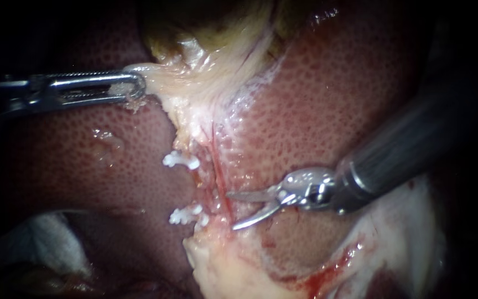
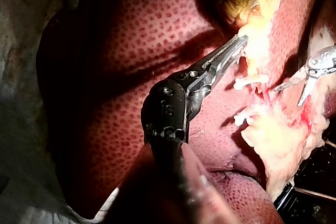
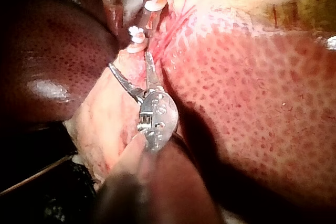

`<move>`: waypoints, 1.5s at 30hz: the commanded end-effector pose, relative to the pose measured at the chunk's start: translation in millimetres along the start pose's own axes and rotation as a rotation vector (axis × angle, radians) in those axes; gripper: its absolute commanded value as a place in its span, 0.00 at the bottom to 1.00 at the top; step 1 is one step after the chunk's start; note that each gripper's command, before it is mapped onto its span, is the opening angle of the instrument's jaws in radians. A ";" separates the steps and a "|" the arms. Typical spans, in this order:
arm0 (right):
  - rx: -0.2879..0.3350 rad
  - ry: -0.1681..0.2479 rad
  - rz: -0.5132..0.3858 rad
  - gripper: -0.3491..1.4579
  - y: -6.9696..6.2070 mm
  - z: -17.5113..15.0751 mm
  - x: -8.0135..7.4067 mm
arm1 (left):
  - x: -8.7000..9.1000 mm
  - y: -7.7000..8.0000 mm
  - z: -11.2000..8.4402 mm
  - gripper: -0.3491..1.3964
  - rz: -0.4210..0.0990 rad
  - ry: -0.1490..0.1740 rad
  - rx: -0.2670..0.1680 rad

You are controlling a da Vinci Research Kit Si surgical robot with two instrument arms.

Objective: Go back from the cut left tube

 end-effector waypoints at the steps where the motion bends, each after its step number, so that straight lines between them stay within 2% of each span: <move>1: -0.012 0.000 -0.001 0.98 0.0 -1.0 0.1 | 0.0 0.0 0.0 0.00 -0.001 0.000 0.000; 9: -0.087 -0.012 -0.037 0.98 -0.1 -8.7 1.6 | -0.2 -0.1 0.3 0.00 0.000 0.001 0.001; 16: -0.139 -0.012 -0.055 0.98 -0.4 -12.5 3.4 | -0.5 -0.3 0.7 0.00 0.002 0.002 0.003; 19: -0.160 -0.018 -0.058 0.98 -0.7 -12.9 3.7 | -0.8 -0.3 1.1 0.00 0.004 0.003 0.006; 23: -0.157 -0.015 -0.059 0.98 -0.9 -12.8 3.7 | -1.4 -0.7 2.2 0.00 0.007 0.007 0.012; 37: -0.144 -0.010 -0.061 0.98 -1.1 -12.5 3.7 | -4.9 -2.8 10.2 0.00 0.030 -0.054 0.007; 41: -0.144 -0.007 -0.061 0.98 -1.1 -12.5 3.7 | -5.3 -2.8 11.7 0.00 0.033 -0.064 0.005; 45: -0.142 -0.006 -0.061 0.98 -1.2 -12.4 3.7 | -5.7 -2.7 12.3 0.00 0.036 -0.069 0.001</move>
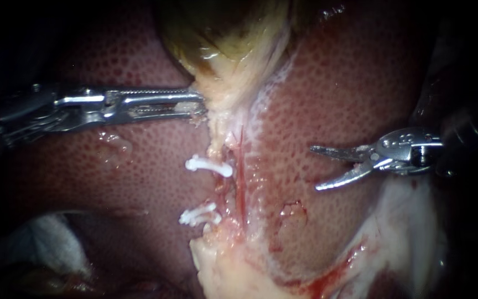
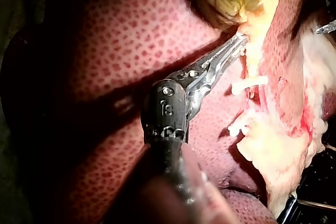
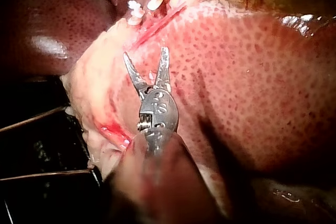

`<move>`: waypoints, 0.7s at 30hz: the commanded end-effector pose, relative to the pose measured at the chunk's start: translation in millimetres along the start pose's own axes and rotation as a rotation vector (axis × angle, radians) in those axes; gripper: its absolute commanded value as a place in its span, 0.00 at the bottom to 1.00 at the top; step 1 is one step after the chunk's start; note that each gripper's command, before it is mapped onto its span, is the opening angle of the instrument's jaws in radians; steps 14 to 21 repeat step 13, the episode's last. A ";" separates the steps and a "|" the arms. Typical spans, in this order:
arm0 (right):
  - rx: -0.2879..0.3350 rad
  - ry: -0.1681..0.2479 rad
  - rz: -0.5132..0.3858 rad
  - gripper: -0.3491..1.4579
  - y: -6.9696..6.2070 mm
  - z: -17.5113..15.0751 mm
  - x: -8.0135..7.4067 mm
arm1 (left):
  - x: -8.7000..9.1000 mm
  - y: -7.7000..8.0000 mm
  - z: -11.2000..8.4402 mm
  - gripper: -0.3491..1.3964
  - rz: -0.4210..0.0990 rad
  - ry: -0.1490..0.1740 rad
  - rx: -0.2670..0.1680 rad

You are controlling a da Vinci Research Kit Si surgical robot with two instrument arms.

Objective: Go back from the cut left tube

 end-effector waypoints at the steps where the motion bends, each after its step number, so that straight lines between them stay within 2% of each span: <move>1: 0.000 0.000 0.000 0.98 0.0 0.0 0.0 | -0.1 0.0 0.0 0.00 0.000 -0.003 0.003; 21: 0.008 0.005 0.001 0.98 -0.2 0.3 0.4 | -0.1 0.0 -0.1 0.00 0.000 -0.003 0.003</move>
